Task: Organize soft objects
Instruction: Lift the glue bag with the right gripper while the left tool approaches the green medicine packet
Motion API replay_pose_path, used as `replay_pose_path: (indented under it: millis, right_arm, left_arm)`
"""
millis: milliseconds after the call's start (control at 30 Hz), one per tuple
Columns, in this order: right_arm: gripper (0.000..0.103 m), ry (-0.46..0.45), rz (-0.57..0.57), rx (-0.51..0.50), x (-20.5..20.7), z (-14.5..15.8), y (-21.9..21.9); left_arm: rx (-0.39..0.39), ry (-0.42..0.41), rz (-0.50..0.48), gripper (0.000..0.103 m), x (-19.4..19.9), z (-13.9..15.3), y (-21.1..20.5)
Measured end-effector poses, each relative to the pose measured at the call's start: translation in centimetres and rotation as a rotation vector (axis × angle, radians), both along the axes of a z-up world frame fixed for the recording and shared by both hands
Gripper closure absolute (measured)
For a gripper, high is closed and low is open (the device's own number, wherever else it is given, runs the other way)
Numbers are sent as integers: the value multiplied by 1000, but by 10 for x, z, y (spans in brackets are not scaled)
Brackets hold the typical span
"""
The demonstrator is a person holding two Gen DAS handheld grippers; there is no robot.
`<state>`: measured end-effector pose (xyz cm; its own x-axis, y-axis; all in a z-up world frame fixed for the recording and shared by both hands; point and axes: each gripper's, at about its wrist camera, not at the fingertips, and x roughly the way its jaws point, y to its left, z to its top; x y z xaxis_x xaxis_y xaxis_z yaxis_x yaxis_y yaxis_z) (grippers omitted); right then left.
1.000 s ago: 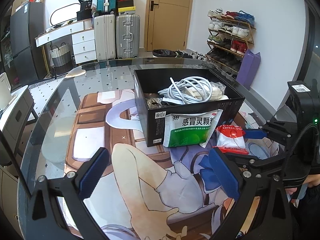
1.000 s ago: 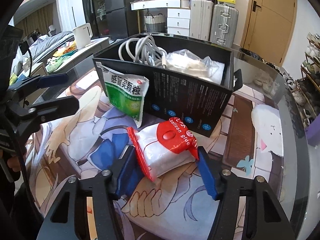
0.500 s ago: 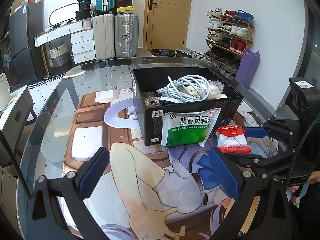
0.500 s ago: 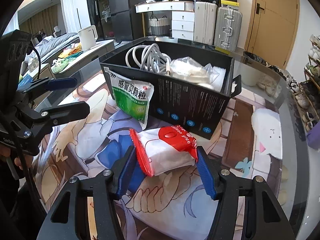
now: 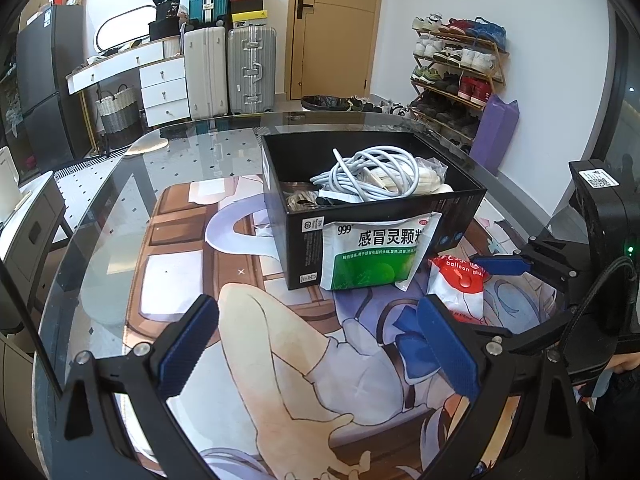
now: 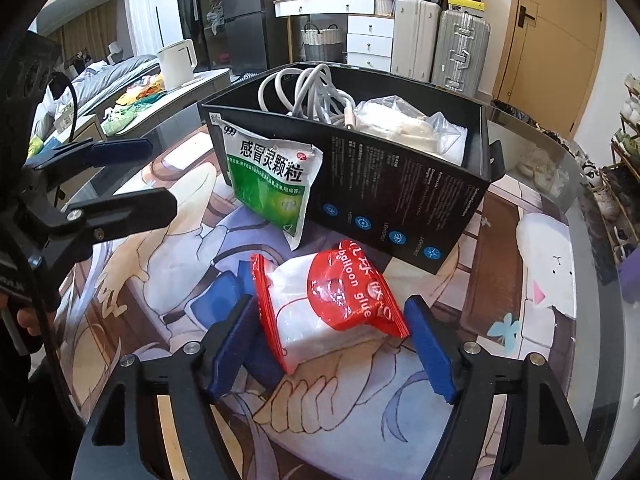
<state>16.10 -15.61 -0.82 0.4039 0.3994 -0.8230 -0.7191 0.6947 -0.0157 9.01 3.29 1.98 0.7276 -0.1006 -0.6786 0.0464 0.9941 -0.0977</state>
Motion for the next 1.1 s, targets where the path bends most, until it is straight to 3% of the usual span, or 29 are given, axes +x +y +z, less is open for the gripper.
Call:
replay_pose_path:
  millis: [133, 200, 300, 800, 967, 1100]
  right_arm:
    - [28, -11, 5, 9, -1, 2, 0]
    - [41, -5, 19, 15, -2, 3, 0]
    - [45, 1, 29, 22, -3, 5, -1]
    - [46, -79, 35, 110, -14, 51, -23]
    - [46, -117, 1, 142, -14, 69, -36]
    - [46, -153, -45, 180, -10, 80, -45]
  left_arm:
    - [0, 1, 1, 3, 0, 0, 0]
    - [1, 0, 1, 3, 0, 0, 0]
    - [0, 0, 0, 3, 0, 0, 0]
    - [-26, 11, -2, 3, 2, -2, -5]
    - [-39, 29, 31, 3, 9, -6, -14]
    - [-6, 41, 85, 3, 18, -11, -24]
